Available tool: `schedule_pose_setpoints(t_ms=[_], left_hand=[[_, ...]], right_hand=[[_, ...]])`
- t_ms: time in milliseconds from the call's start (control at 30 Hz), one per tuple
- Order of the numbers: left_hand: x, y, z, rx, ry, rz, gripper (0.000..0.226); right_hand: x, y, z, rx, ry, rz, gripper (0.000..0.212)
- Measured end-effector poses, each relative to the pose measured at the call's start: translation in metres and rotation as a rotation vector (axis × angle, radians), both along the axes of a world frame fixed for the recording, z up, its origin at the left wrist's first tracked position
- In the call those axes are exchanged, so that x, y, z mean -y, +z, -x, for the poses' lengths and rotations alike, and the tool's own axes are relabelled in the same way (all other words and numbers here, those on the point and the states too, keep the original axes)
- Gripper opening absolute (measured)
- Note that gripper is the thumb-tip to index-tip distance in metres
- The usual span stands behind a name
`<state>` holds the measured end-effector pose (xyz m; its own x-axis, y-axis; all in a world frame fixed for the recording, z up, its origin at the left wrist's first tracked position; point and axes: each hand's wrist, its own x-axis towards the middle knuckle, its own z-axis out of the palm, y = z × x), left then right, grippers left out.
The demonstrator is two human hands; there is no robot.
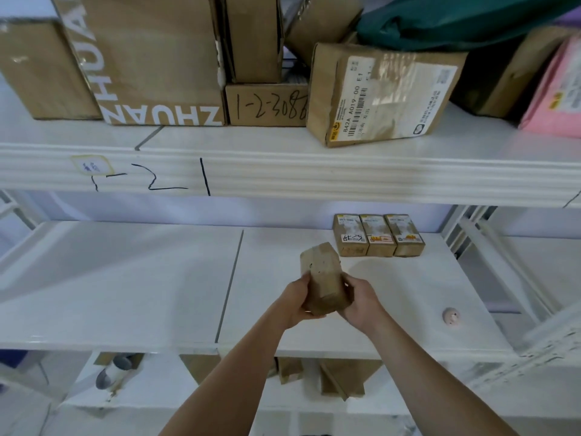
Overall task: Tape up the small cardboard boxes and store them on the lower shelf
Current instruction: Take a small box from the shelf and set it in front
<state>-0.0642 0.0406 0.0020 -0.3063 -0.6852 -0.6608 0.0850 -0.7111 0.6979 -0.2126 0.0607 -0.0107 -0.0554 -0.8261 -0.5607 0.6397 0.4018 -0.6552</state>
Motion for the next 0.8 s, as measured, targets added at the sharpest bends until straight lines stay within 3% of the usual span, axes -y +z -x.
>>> schedule_pose_setpoints(t_ms=[333, 533, 800], left_hand=[[-0.031, -0.007, 0.014, 0.188, 0.026, 0.176, 0.051], [-0.054, -0.002, 0.007, 0.258, 0.022, 0.278, 0.059], [-0.068, -0.006, -0.006, 0.182, 0.048, 0.196, 0.055]], right_hand=[[-0.029, 0.003, 0.013, -0.513, 0.216, -0.109, 0.04], [-0.046, 0.007, 0.02, -0.438, 0.349, -0.072, 0.048], [-0.065, 0.001, 0.004, -0.434, 0.374, -0.004, 0.05]])
